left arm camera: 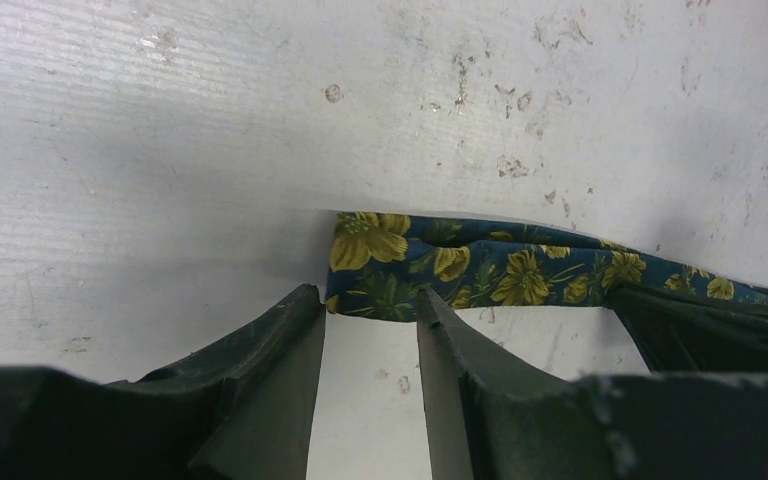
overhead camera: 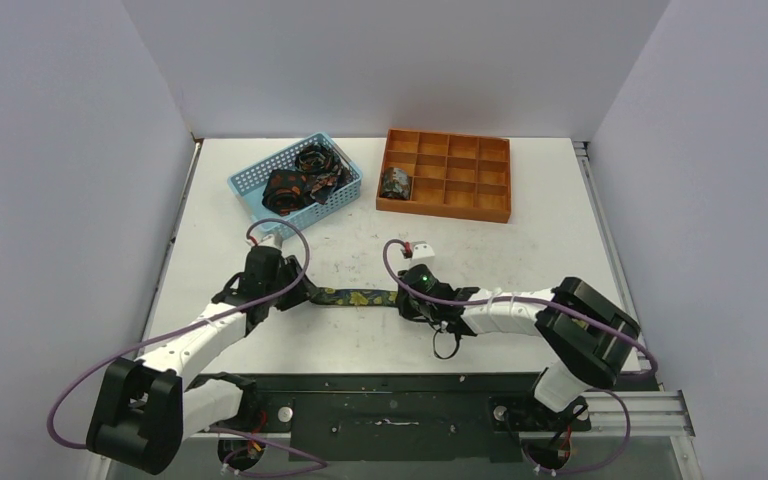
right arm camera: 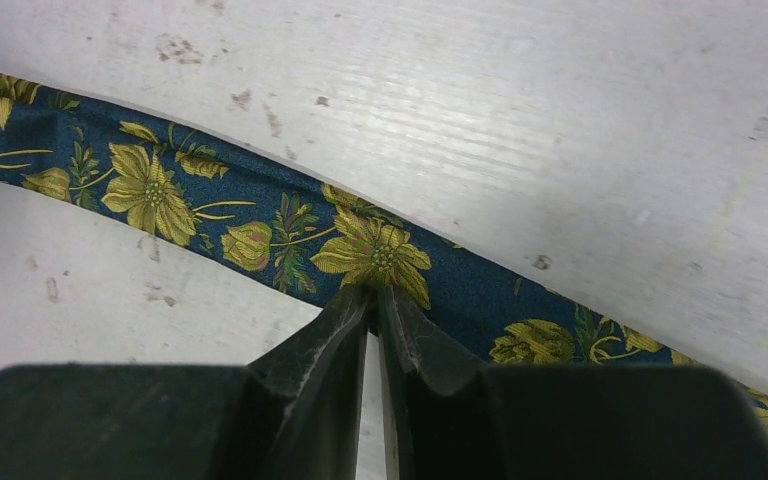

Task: Roll the ties
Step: Flatten out the tie at the center of the board.

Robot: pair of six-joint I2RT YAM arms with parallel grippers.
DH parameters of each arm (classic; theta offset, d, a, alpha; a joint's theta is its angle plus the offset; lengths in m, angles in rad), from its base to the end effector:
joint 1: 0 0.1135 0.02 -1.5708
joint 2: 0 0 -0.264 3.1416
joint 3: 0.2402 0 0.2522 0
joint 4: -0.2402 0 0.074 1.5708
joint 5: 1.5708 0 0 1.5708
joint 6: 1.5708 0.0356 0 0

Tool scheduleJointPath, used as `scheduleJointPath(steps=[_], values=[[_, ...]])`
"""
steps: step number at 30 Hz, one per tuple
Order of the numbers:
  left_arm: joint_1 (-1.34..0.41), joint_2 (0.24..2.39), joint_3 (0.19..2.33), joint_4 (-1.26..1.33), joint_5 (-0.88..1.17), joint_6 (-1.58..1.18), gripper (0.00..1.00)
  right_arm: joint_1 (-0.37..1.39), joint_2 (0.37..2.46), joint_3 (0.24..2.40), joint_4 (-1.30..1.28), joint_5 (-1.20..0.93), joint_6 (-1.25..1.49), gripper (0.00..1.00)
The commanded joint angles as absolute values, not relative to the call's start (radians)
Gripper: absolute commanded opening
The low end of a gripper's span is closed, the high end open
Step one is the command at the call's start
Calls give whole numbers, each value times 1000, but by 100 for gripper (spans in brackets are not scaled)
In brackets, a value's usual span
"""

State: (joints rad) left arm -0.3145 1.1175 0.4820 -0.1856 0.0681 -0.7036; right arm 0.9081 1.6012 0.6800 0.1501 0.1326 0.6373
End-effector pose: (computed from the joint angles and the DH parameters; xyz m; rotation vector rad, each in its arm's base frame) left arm 0.2006 -0.0678 0.1736 -0.4439 2.4236 -0.5457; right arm 0.1897 0.2355 0.1424 -0.2588 2.4019 0.5976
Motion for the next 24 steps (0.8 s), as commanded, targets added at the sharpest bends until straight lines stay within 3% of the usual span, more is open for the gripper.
scheduleJointPath(steps=[1, 7, 15, 18, 24], values=[[-327, 1101, 465, -61, 34, -751, 38, 869, 1550, 631, 7, 186, 630, 14], [-341, 1056, 450, -37, 12, -774, 40, 813, 1443, 604, -143, 218, 656, 18], [-342, 960, 389, 149, 62, -815, 54, 876, 1271, 651, -141, 256, 577, 41], [-342, 1021, 399, 208, 144, -828, 58, 909, 1334, 750, -109, 212, 530, 48], [-352, 1028, 386, 113, 116, -873, 58, 936, 1585, 945, -33, 130, 456, 48]])
